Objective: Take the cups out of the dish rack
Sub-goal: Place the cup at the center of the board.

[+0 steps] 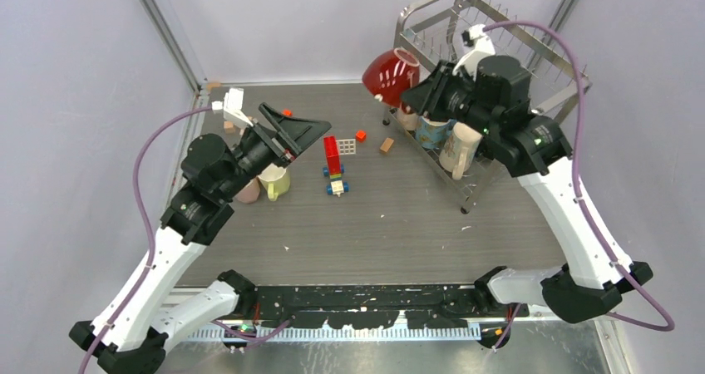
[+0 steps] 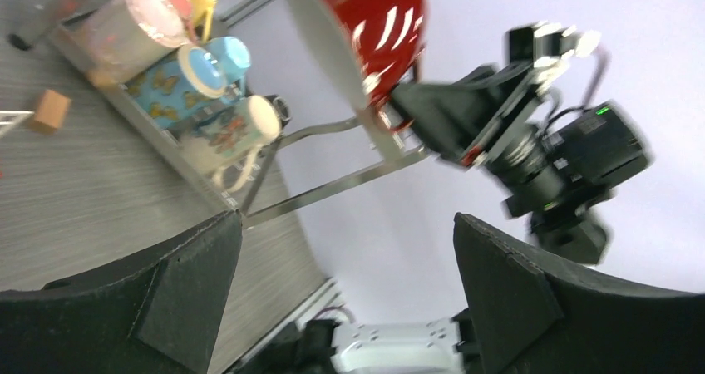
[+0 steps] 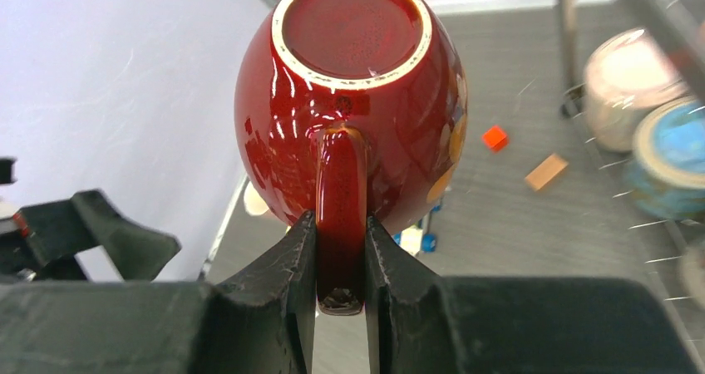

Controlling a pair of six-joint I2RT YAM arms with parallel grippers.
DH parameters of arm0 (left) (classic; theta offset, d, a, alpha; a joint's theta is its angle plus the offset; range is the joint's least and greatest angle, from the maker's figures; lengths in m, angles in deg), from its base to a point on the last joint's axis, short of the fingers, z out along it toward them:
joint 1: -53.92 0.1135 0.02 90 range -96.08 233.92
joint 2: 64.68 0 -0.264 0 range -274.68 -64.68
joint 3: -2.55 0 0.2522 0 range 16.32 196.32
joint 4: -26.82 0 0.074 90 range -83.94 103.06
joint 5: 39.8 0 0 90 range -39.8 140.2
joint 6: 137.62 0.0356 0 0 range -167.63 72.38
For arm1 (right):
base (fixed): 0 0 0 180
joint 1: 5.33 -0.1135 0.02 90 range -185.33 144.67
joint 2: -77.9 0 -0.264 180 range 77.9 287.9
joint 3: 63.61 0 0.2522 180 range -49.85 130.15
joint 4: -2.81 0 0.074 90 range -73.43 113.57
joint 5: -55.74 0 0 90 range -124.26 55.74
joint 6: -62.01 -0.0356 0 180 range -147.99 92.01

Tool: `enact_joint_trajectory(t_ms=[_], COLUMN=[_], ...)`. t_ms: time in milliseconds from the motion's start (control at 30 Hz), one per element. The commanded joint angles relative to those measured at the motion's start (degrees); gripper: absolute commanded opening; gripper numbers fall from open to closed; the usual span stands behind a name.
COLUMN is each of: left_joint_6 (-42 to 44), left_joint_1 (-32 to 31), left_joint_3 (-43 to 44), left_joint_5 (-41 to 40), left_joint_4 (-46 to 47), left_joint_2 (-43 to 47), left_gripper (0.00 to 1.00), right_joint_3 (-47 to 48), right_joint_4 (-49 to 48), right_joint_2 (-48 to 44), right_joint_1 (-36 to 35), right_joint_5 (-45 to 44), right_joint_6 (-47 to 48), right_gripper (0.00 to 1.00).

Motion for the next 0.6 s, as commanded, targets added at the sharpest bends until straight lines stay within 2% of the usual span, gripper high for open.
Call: enact_joint_trajectory(t_ms=[0, 300, 567], left_joint_6=[-14.58, -29.04, -33.8], left_joint_1=[-0.17, -0.18, -0.14], left_joint_3=[-6.43, -10.9, -12.36], left_joint_5=[-1.74, -0.99, -3.97], left_joint_4=[21.08, 40.77, 50.84], left_joint_2=[-1.95, -13.91, -18.86], left_gripper=[1.0, 0.98, 0.88], right_joint_3=[-6.6, -20.57, -23.86], right_joint_4=[-19.16, -32.46, -34.31], right_joint_2=[-4.53, -8.29, -9.31], right_joint_1=[-1.17, -1.51, -1.59], right_joint_5=[8.09, 13.66, 14.26], right_joint_6=[-9.09, -16.3, -15.52], right_gripper=[0.01, 0.01, 0.01])
